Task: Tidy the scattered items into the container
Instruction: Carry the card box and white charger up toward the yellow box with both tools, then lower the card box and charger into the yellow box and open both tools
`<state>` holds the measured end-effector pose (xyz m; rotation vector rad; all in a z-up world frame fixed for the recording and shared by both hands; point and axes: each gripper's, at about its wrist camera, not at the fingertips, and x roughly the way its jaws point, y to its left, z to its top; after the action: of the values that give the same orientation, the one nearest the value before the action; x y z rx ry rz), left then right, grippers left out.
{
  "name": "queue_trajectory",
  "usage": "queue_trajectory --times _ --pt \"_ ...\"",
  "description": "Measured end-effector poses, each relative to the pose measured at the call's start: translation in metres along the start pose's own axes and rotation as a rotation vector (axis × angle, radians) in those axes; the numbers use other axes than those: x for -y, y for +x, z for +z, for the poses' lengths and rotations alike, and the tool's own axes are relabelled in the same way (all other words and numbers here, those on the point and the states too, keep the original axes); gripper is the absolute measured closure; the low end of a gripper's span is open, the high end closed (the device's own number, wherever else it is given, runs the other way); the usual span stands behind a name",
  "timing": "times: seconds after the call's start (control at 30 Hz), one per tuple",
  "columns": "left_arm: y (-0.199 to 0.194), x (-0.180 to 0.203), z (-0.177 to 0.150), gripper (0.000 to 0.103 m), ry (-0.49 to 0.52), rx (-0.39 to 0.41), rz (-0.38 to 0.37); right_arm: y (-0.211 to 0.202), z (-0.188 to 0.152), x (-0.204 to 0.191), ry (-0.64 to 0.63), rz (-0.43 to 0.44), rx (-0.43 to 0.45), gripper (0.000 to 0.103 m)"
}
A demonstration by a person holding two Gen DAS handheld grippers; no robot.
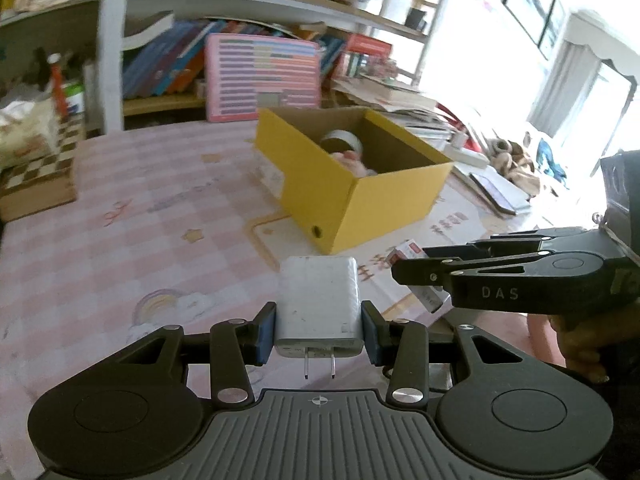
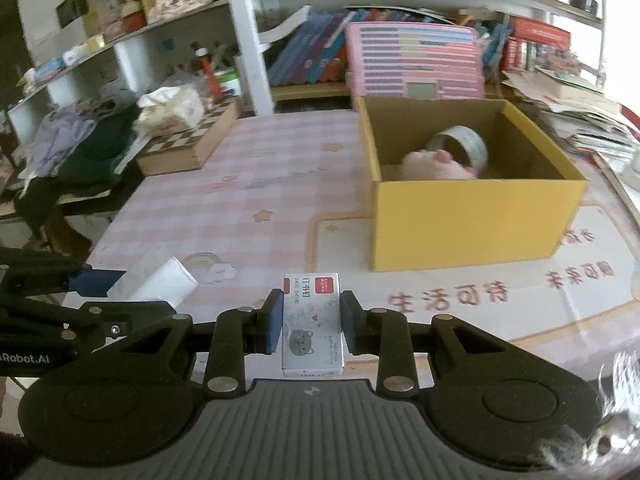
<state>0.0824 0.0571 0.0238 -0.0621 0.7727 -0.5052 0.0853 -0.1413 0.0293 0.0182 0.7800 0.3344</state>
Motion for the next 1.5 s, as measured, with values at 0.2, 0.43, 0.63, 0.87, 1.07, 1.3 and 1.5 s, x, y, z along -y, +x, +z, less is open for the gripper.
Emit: queue_trajectory --times 0.2,0.43,0.63,0.87,1.07,1.3,1.5 --pt "0.028 0.027 0.012 0.061 0.064 -0.035 -0.076 -0.012 -0.004 0.035 0.067 -0.065 0.002 0.075" --pt "0.058 0.055 0.027 0.061 0.119 -0.067 -0.14 -0.021 -0.008 0.075 0.125 -0.121 0.002 0.075" --pt "0.081 0.071 0.042 0.061 0.132 -0.077 -0.164 -0.021 -0.005 0.104 0.146 -0.147 -0.006 0.075" --pt "0.111 0.09 0.059 0.061 0.143 -0.082 -0.185 -0.016 0.005 0.138 0.152 -0.167 -0.015 0.075" --pt "0.129 0.101 0.09 0.061 0.16 -0.02 -0.181 -0.011 0.03 0.164 0.13 -0.155 0.029 0.075" --pt "0.147 0.103 0.13 0.061 0.154 0.084 -0.101 -0.001 0.077 0.187 0.049 -0.11 0.108 0.075" --pt "0.172 0.091 0.15 0.061 0.119 0.109 0.029 0.03 0.117 0.203 -0.023 -0.046 0.129 0.075"
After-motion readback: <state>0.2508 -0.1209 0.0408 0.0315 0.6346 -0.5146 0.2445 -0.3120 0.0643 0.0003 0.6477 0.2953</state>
